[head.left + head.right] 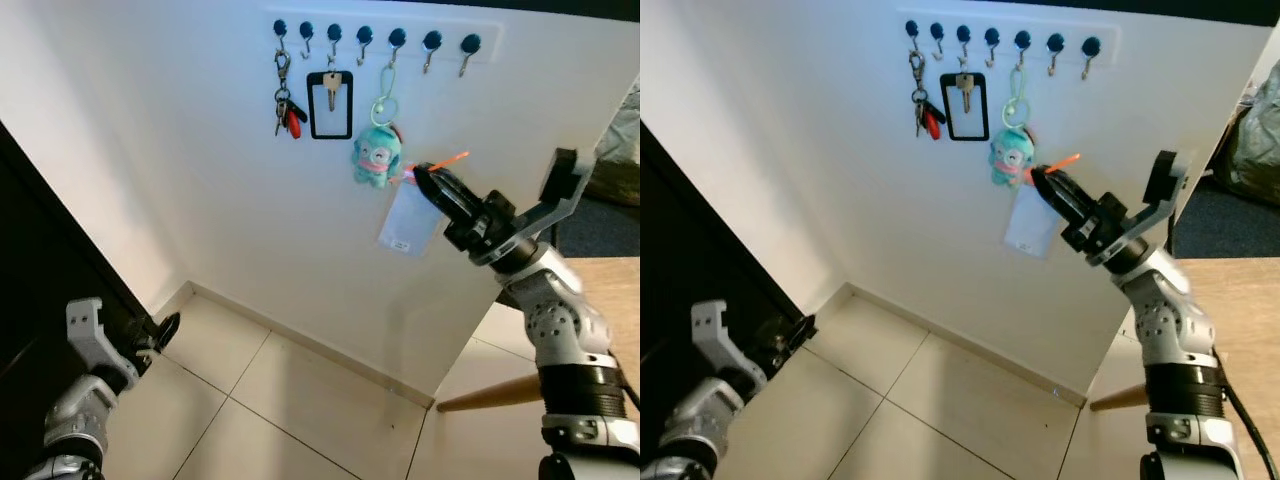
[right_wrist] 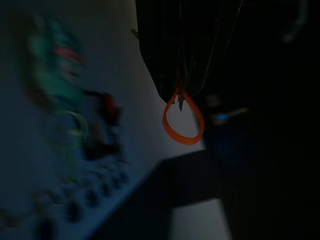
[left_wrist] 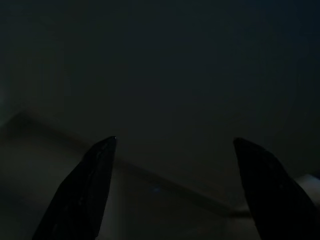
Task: Hang keys on a hook
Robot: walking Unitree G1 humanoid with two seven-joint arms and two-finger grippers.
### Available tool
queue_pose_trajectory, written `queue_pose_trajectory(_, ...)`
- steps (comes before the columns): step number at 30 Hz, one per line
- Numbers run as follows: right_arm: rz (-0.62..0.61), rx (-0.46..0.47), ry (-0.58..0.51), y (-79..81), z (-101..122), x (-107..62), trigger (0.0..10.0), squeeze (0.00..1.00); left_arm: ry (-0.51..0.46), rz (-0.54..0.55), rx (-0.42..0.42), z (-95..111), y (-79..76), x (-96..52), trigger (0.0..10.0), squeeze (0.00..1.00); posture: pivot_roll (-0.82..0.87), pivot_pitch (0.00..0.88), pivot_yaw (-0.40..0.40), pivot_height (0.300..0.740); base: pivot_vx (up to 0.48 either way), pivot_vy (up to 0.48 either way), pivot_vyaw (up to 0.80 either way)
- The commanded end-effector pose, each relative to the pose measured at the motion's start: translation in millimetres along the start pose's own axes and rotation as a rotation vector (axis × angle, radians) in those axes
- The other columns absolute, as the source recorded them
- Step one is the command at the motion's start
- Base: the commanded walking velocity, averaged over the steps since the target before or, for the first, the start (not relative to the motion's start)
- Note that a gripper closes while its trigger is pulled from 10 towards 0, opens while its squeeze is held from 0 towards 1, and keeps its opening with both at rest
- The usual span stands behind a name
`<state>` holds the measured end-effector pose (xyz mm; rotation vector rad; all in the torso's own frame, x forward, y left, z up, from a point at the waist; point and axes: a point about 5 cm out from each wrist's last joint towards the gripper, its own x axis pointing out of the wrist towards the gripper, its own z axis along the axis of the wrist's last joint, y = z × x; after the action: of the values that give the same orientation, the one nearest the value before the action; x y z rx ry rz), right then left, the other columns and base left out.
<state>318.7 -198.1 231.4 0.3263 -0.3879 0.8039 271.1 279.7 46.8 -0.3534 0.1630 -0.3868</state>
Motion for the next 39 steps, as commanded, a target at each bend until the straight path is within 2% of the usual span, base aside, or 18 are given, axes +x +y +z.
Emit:
queue_pose_trajectory(1, -0.033, -0.028, 0.037, -2.2, 3, 5.4, 10.0, 0.0, -0.004, -0.105, 0.021, 12, -2.7, -0.5, 10.0, 0.0, -0.11, 0.047, 0.076, 0.74, 0.0, 0.0, 0.0)
queue_pose_trajectory(4, -0.069, -0.021, 0.046, -4.7, 4, 8.1, 10.0, 0.0, -0.045, -0.238, 0.064, 29, -14.6, 9.0, 10.0, 0.0, -0.11, 0.054, 0.076, 0.74, 0.0, 0.0, 0.0)
queue_pose_trajectory(8, -0.081, -0.013, 0.07, -4.1, -1, 8.5, 10.0, 0.0, -0.069, -0.24, 0.084, 37, -17.3, 15.7, 10.0, 0.0, -0.11, 0.054, 0.076, 0.74, 0.0, 0.0, 0.0)
queue_pose_trajectory(10, -0.048, -0.026, 0.19, 5.1, -27, 6.1, 10.0, 0.0, -0.026, -0.188, 0.075, 28, -14.5, 17.7, 10.0, 0.0, -0.1, 0.053, 0.076, 0.74, 0.0, 0.0, 0.0)
queue_pose_trajectory(15, -0.004, -0.043, 0.332, 14.4, -54, -0.1, 10.0, 0.0, 0.04, -0.116, 0.056, 11, -9.7, 11.8, 10.0, 0.0, -0.11, 0.054, 0.078, 0.74, 0.0, 0.0, 0.0)
queue_pose_trajectory(18, 0.079, -0.116, 0.614, 27.2, -101, -20.3, 10.0, 0.0, 0.175, 0.03, 0.009, -19, -2.1, 1.0, 10.0, 0.0, -0.11, 0.055, 0.079, 0.74, 0.0, 0.0, 0.0)
queue_pose_trajectory(21, 0.057, -0.131, 0.762, 28.6, -132, -36.0, 10.0, 0.0, 0.27, 0.141, -0.018, -40, 2.4, -9.6, 10.0, 0.0, -0.11, 0.055, 0.079, 0.74, 0.0, 0.0, 0.0)
queue_pose_trajectory(23, 0.057, -0.131, 0.762, 28.6, -132, -36.0, 10.0, 0.0, 0.27, 0.141, -0.018, -40, 2.4, -9.6, 10.0, 0.0, -0.11, 0.055, 0.079, 0.74, 0.0, 0.0, 0.0)
queue_pose_trajectory(24, -0.03, -0.14, 0.935, 26.0, -168, -60.8, 10.0, 0.0, 0.365, 0.301, -0.047, -63, 7.7, -25.8, 10.0, 0.0, -0.11, 0.055, 0.079, 0.74, 0.0, 0.0, 0.0)
queue_pose_trajectory(25, -0.03, -0.14, 0.935, 26.0, -168, -60.8, 10.0, 0.0, 0.365, 0.301, -0.047, -63, 7.7, -25.8, 10.0, 0.0, -0.11, 0.055, 0.079, 0.74, 0.0, 0.0, 0.0)
queue_pose_trajectory(28, -0.151, -0.073, 1.076, 31.1, -206, -96.6, 10.0, 0.0, 0.462, 0.526, -0.056, -87, 14.3, -50.2, 10.0, 0.0, -0.12, 0.049, 0.079, 0.74, 0.0, 0.0, 0.0)
queue_pose_trajectory(29, -0.151, -0.073, 1.076, 31.1, -206, -96.6, 10.0, 0.0, 0.462, 0.526, -0.056, -87, 14.3, -50.2, 10.0, 0.0, -0.12, 0.049, 0.079, 0.74, 0.0, 0.0, 0.0)
queue_pose_trajectory(31, -0.245, -0.052, 1.145, 33.5, -220, -118.4, 10.0, 0.0, 0.508, 0.604, -0.058, -99, 14.5, -62.0, 10.0, 0.0, -0.12, 0.048, 0.079, 0.74, 0.0, 0.0, 0.0)
queue_pose_trajectory(32, -0.245, -0.052, 1.145, 33.5, -220, -118.4, 10.0, 0.0, 0.508, 0.604, -0.058, -99, 14.5, -62.0, 10.0, 0.0, -0.12, 0.048, 0.079, 0.74, 0.0, 0.0, 0.0)
queue_pose_trajectory(35, -0.376, -0.059, 1.262, 38.5, -234, -156.0, 10.0, 0.0, 0.601, 0.693, -0.08, -120, 10.2, -82.1, 10.0, 0.0, -0.11, 0.046, 0.077, 0.74, 0.0, 0.0, 0.0)
queue_pose_trajectory(36, -0.376, -0.059, 1.262, 38.5, -234, -156.0, 10.0, 0.0, 0.601, 0.693, -0.08, -120, 10.2, -82.1, 10.0, 0.0, -0.11, 0.046, 0.077, 0.74, 0.0, 0.0, 0.0)
queue_pose_trajectory(37, -0.429, -0.06, 1.307, 40.9, -237, -171.4, 10.0, 0.0, 0.623, 0.715, -0.102, -127, 7.3, -88.1, 10.0, 0.0, -0.11, 0.046, 0.077, 0.74, 0.0, 0.0, 0.0)
queue_pose_trajectory(39, -0.461, -0.063, 1.336, 42.4, -238, -180.9, 10.0, 0.0, 0.633, 0.726, -0.117, -132, 5.3, -91.4, 10.0, 0.0, -0.11, 0.044, 0.079, 0.74, 0.0, 0.0, 0.0)
